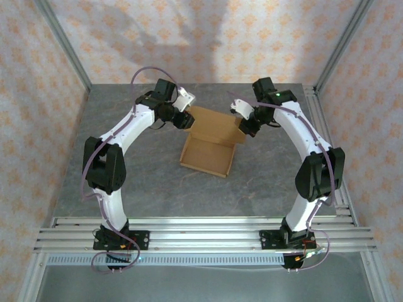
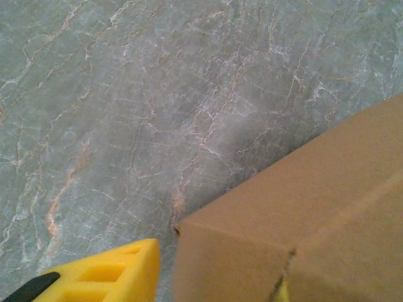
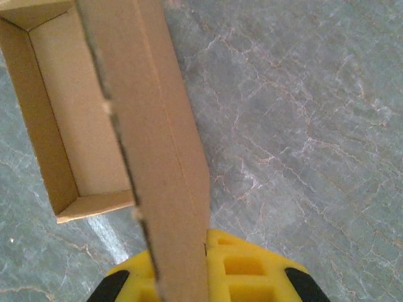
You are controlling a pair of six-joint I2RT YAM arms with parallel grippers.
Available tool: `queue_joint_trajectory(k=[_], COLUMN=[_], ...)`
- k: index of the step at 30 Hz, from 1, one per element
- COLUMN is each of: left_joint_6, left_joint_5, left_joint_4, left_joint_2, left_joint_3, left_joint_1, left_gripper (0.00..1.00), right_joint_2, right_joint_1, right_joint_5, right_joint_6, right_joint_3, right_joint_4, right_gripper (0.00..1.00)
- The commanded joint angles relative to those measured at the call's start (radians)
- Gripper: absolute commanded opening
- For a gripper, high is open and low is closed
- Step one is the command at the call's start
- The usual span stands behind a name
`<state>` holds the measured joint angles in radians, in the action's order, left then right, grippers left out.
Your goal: Fold the paper box
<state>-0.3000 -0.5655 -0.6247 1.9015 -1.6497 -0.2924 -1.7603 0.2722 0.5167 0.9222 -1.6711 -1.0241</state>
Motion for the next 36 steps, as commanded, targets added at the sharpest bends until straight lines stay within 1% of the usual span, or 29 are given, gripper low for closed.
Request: queue_joint_trajectory(k=[1,6,7,10,12,15,18,20,21,23,25,26,28,30,33,36], left_joint_6=[0.068,0.112,0.115,0.121,0.129,0.149,0.182,0.2,0.203,0.219,0.239,0.248,0.257,0.251,0.229,0.218], left_joint_5=[0.001,0.042,0.045,0.061,0.064,0.045,0.018,0.024,0.03,0.054,0.068,0.071,0.089,0.103,0.096,0.086], left_joint_4=[-0.024,-0.021,-0.022,-0.024,-0.024,-0.007,0.042,0.062,0.065,0.083,0.113,0.126,0.147,0.147,0.138,0.14], left_joint_2=[-0.017,-0.043,-0.049,-0.07,-0.078,-0.083,-0.079,-0.073,-0.072,-0.069,-0.076,-0.081,-0.095,-0.099,-0.092,-0.091], left_joint_3=[-0.008,0.036,0.043,0.058,0.061,0.063,0.076,0.085,0.086,0.098,0.122,0.135,0.162,0.171,0.167,0.169], left_joint_1=[0.004,0.004,0.004,0.004,0.004,0.002,-0.002,-0.014,-0.021,-0.033,-0.04,-0.04,-0.04,-0.04,-0.04,-0.04], left_gripper=[0.4,0.4,0.39,0.29,0.24,0.23,0.15,0.12,0.1,0.07,0.05,0.04,0.02,0.01,0.01,0.01], right_joint_2=[0.014,0.011,0.01,-0.001,-0.011,-0.01,0.001,0.006,0.009,0.016,0.029,0.038,0.07,0.119,0.199,0.237], right_joint_1=[-0.003,0.001,0.004,0.01,0.013,0.021,0.031,0.033,0.033,0.033,0.032,0.031,0.02,0.0,-0.04,-0.078], right_joint_5=[0.008,0.006,0.004,-0.018,-0.032,-0.035,-0.026,-0.025,-0.022,-0.024,-0.042,-0.054,-0.086,-0.08,-0.037,0.041], right_joint_6=[-0.063,-0.083,-0.075,-0.071,-0.076,-0.083,-0.093,-0.115,-0.124,-0.156,-0.212,-0.241,-0.309,-0.348,-0.393,-0.366], right_joint_3=[-0.007,0.0,0.001,-0.008,-0.021,-0.023,0.0,0.012,0.019,0.031,0.04,0.047,0.086,0.157,0.291,0.356], right_joint_4=[0.071,0.089,0.085,0.076,0.063,0.059,0.08,0.099,0.106,0.131,0.159,0.176,0.237,0.313,0.445,0.454], right_gripper=[0.0,0.0,0.0,0.0,0.0,0.0,0.0,0.0,0.02,0.11,0.37,0.45,0.55,0.61,0.66,0.67])
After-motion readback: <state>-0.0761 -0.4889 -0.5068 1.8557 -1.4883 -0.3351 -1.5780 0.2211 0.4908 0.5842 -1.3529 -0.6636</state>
